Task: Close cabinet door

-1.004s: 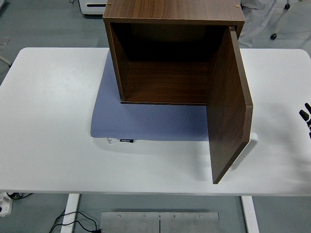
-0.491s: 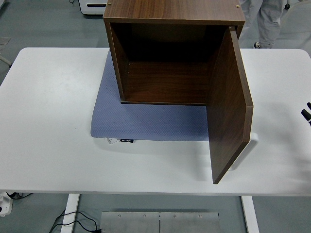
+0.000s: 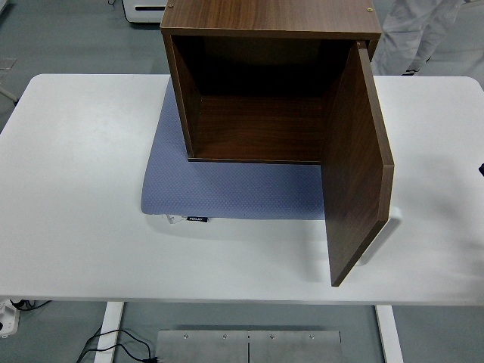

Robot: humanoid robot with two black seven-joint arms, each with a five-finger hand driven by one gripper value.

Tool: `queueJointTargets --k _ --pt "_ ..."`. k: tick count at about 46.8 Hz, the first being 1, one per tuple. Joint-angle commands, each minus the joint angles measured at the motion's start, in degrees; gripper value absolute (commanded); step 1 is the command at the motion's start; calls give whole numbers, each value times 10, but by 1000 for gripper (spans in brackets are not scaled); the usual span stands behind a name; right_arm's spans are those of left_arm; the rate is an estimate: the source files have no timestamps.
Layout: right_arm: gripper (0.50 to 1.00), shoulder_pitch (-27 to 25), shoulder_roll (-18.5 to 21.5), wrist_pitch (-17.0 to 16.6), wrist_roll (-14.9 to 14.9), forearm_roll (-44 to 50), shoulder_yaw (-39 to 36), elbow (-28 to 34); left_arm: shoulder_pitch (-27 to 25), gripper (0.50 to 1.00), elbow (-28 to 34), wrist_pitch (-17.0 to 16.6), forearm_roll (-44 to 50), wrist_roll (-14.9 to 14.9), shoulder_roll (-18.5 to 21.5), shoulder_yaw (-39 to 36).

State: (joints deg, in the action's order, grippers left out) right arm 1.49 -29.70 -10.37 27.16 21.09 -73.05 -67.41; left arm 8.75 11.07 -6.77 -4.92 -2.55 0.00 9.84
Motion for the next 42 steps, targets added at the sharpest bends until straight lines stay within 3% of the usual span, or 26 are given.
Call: queueJointTargets --k 1,29,42 --pt "1000 0 0 0 0 0 0 0 0 1000 0 0 0 0 0 0" --pt "1000 -1 -19 0 0 0 -6 6 0 1000 0 0 0 0 0 0" --pt "1000 -11 -47 -4 0 -1 -14 8 0 1000 0 0 0 0 0 0"
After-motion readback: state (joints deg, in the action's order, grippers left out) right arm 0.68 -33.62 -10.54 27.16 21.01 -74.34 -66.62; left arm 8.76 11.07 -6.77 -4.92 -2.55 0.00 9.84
